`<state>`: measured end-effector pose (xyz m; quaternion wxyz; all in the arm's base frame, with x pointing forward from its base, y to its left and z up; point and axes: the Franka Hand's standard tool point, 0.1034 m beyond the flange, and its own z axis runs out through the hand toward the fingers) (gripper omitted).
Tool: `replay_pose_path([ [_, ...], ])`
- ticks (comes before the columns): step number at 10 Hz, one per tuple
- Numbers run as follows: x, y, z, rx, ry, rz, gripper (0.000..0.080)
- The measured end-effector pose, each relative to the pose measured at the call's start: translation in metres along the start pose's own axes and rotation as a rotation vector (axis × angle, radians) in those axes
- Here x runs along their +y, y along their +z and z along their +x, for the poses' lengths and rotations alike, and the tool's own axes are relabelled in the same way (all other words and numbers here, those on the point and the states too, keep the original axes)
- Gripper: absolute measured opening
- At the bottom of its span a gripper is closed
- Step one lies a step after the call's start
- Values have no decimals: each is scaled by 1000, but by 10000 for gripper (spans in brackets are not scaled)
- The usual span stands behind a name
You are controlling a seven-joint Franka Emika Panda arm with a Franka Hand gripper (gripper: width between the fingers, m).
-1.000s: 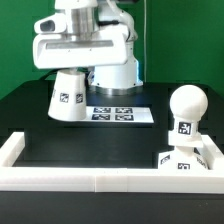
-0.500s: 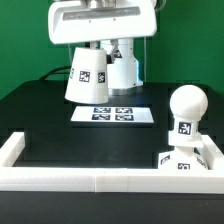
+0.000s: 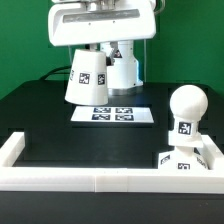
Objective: Assemble lamp
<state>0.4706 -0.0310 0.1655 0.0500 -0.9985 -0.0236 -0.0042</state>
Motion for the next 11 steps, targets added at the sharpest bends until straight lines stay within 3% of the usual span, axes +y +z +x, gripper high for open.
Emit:
replay_pose_path([
  [4,-30,-35,58,25,4,24,44],
  [6,-48,-56,84,34,33,53,44],
  [11,-50,-55,87,30,48,61,44],
])
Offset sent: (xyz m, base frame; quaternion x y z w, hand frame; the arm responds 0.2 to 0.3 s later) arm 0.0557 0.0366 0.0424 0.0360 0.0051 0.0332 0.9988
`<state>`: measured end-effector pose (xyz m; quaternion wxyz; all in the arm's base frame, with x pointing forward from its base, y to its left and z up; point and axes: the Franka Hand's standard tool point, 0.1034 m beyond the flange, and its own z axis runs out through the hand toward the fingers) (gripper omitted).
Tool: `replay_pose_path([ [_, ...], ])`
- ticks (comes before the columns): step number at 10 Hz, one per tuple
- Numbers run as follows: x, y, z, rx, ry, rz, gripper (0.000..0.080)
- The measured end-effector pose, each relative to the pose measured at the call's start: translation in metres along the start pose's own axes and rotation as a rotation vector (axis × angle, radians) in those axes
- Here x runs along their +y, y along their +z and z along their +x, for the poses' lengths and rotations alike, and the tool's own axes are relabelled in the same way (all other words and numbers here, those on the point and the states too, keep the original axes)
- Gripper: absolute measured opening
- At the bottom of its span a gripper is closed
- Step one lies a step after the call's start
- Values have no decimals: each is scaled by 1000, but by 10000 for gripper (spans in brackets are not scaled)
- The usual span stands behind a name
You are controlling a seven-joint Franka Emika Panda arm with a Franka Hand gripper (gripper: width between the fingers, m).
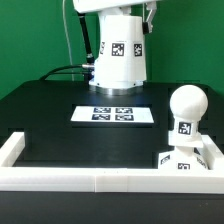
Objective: Assemble lamp
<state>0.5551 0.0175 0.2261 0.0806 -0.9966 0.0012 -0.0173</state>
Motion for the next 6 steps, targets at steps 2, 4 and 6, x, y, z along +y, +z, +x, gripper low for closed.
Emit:
replay_pose_path([
  [2,-14,-1,9,-4,-4,7,44],
  [4,-29,1,27,6,8,15,44],
  [6,-52,2,38,4,32,21,44],
])
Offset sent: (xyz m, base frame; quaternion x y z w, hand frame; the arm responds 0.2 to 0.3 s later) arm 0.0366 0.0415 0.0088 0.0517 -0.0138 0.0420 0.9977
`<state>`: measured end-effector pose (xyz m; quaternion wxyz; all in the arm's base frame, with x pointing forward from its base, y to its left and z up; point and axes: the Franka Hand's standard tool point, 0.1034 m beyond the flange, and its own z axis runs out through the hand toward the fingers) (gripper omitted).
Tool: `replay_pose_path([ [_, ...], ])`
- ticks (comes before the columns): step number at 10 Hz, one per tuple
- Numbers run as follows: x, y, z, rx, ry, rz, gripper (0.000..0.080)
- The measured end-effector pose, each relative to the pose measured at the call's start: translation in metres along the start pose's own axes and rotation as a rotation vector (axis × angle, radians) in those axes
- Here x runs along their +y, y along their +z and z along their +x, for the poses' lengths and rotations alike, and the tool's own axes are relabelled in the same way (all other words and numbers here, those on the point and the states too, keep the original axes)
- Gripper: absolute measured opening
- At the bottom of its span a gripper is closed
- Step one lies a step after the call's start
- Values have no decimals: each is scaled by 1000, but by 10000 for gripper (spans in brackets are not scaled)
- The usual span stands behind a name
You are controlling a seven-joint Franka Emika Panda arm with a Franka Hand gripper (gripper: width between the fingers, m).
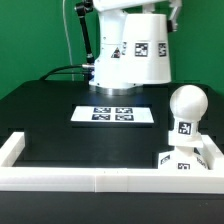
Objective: Assemble lamp
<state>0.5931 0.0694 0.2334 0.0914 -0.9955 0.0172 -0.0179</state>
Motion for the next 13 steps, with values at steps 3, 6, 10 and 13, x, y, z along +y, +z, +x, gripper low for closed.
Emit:
replay_pose_path([
  [3,-31,4,5,-6,58,8,44],
  [6,-46,24,0,-28,62,4,44],
  [10,-42,48,0,-40,66,-6,44],
  [13,-36,66,0,-45,73,-14,44],
])
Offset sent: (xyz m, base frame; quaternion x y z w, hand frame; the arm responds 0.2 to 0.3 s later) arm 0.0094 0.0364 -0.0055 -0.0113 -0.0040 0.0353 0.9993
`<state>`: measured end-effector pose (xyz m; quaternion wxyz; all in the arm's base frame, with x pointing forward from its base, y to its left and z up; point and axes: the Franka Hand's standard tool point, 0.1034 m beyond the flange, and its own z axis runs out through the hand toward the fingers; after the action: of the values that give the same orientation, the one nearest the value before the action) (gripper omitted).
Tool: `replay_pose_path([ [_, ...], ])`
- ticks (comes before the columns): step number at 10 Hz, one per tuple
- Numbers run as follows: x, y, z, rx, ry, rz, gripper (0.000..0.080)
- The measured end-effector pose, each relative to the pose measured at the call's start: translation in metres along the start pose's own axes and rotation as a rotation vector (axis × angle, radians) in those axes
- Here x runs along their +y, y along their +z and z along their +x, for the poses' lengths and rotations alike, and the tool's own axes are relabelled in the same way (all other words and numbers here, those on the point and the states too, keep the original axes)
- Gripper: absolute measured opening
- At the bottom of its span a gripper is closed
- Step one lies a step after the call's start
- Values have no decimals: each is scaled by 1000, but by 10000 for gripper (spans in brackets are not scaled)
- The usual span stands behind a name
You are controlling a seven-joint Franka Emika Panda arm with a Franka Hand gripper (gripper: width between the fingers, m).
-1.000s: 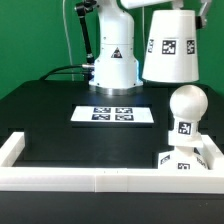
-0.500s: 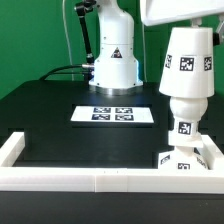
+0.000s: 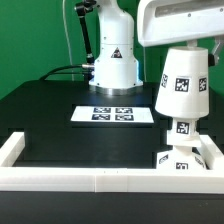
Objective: Assemble lamp
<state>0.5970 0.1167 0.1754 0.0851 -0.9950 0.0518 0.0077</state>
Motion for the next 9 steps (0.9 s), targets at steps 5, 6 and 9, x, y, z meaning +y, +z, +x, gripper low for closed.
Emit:
replay_pose_path([
  [5,10,20,0,-7,5,-10,44],
  [6,12,23,-1,-6,5,-12,44],
  [9,19,20,-5,8,-9,-13,274],
])
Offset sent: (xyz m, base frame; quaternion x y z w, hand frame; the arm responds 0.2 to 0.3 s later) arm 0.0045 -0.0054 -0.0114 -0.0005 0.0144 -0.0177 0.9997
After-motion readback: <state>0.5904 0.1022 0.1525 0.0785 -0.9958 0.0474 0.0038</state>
